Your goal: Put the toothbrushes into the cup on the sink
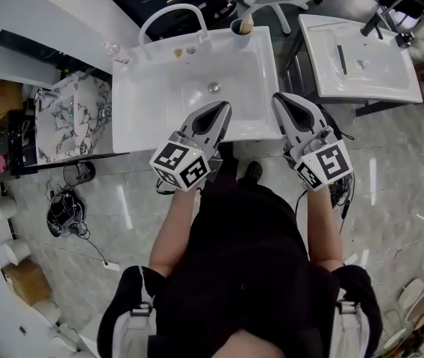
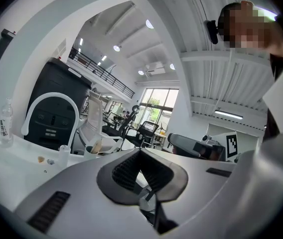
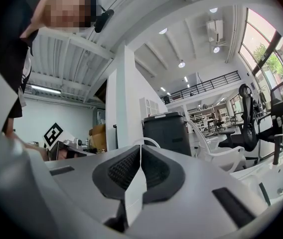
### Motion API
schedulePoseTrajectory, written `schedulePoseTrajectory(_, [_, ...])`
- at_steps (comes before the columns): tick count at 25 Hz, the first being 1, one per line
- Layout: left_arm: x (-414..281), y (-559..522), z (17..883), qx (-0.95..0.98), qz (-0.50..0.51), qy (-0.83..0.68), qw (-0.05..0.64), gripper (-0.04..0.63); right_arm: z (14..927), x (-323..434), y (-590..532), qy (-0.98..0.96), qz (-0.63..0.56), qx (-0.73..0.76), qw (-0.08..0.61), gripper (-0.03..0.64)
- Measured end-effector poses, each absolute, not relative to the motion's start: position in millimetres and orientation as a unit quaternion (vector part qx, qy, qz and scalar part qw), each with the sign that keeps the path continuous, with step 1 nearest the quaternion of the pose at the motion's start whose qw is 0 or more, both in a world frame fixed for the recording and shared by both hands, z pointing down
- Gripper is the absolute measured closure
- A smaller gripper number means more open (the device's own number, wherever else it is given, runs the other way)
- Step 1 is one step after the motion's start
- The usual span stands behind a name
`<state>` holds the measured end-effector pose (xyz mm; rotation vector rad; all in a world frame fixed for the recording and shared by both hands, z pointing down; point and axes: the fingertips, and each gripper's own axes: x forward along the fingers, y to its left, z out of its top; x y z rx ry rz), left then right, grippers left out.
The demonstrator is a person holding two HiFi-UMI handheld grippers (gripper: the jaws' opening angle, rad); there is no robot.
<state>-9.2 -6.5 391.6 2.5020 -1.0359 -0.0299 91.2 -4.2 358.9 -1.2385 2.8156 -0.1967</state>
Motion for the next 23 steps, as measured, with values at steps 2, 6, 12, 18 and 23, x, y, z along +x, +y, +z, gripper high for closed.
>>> schedulePoseTrajectory(2, [-5.9,-4.1,389.9,0.903,-0.01,-0.373,0.213,0.588,357.8,94.4,-0.6,0.913,-0.064,-0.402,0.031,0.583])
schedulePoseTrajectory(6, [-2.6,-1.5,386.5,0.904,-0.01,-0.372,0.209,0.588,356.1,95.6,3.5,0.914,-0.064,-0.399,0.035,0.583])
schedulePoseTrajectory(12, [-0.7,0.6,387.9,0.904,-0.008,-0.373,0.21,0.588,358.0,94.8,5.9,0.916,-0.067,-0.394,0.034,0.586])
schedulePoseTrajectory(18, [0.8,1.8,390.1,0.903,-0.007,-0.373,0.212,0.587,361.5,98.7,3.7,0.914,-0.071,-0.399,0.032,0.586])
schedulePoseTrajectory(23, [-1.7,4.0,392.1,0.902,-0.007,-0.376,0.213,0.586,365.1,99.4,5.3,0.913,-0.072,-0.4,0.029,0.586])
